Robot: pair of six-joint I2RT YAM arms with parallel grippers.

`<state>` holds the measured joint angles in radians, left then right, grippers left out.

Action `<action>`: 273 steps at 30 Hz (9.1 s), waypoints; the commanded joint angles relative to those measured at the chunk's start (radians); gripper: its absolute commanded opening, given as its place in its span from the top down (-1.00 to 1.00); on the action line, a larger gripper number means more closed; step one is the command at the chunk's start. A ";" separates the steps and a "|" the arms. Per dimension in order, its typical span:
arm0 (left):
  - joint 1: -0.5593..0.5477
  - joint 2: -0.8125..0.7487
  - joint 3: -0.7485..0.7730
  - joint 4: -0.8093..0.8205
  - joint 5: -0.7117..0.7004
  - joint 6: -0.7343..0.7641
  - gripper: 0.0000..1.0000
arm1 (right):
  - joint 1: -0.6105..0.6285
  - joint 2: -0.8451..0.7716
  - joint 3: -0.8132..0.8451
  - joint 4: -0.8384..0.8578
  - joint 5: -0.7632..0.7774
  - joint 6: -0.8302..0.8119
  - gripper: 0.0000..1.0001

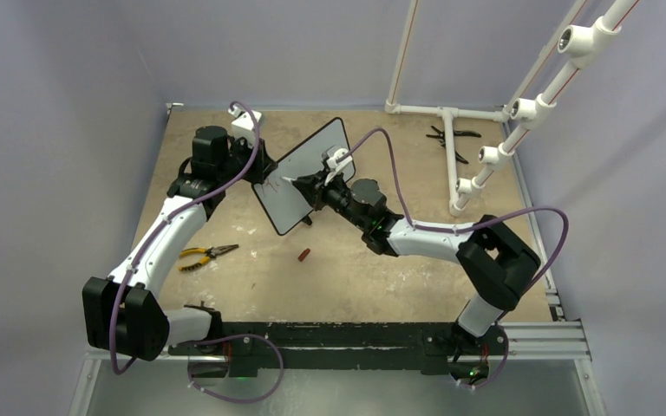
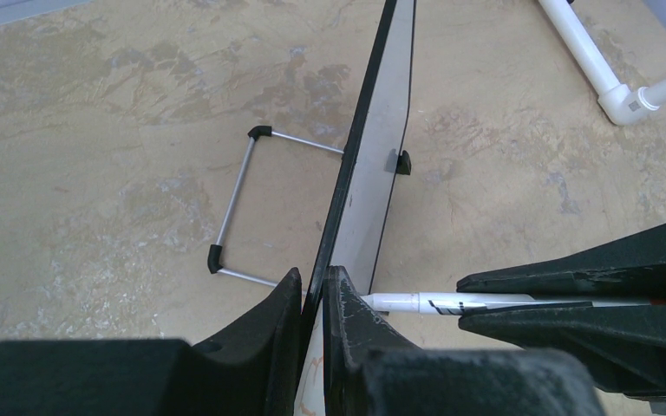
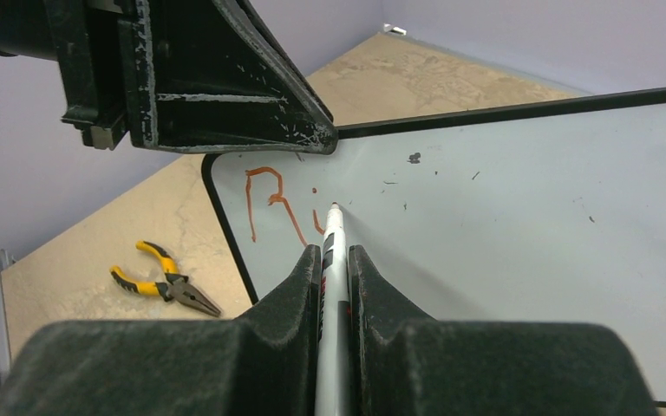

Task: Write a sentence on the whiteboard

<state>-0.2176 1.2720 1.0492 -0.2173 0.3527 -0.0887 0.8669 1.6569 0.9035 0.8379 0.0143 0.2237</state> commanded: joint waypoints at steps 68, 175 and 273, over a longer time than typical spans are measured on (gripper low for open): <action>0.011 -0.007 -0.013 0.023 -0.009 0.003 1.00 | 0.001 0.024 0.011 -0.003 0.040 -0.016 1.00; -0.060 0.219 0.037 -0.052 0.530 0.142 1.00 | -0.005 -0.348 -0.284 0.021 -0.012 -0.130 1.00; -0.066 0.195 0.037 -0.045 0.516 0.145 1.00 | -0.005 -0.255 -0.298 -0.022 0.144 -0.032 1.00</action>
<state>-0.2668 1.4593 1.0916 -0.2028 0.8524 0.0380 0.8639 1.4208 0.6197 0.8078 0.0772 0.1829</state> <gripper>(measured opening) 0.040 0.137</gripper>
